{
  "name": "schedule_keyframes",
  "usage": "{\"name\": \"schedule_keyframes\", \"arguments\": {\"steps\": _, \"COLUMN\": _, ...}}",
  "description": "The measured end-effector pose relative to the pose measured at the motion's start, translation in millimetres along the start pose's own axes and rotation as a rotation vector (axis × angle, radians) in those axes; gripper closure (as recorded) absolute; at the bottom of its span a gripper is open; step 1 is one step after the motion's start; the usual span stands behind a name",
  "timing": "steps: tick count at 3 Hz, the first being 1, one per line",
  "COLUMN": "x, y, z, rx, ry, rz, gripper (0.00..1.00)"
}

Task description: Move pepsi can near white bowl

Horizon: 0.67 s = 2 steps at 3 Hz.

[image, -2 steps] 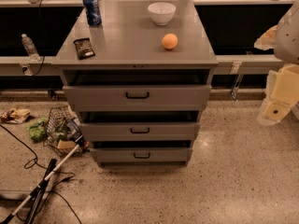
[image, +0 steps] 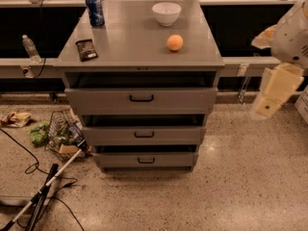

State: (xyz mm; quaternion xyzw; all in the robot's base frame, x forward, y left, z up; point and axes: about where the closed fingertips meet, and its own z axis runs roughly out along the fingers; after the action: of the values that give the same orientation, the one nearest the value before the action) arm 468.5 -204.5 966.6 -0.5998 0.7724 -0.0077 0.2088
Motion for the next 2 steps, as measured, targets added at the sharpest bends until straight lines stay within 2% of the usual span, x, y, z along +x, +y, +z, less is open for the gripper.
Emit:
{"name": "schedule_keyframes", "arguments": {"steps": 1, "x": -27, "y": -48, "z": 44, "rx": 0.017, "ry": -0.243, "rz": 0.033, "gripper": 0.00}}
{"name": "schedule_keyframes", "arguments": {"steps": 2, "x": -72, "y": -123, "z": 74, "rx": 0.081, "ry": -0.539, "rz": 0.078, "gripper": 0.00}}
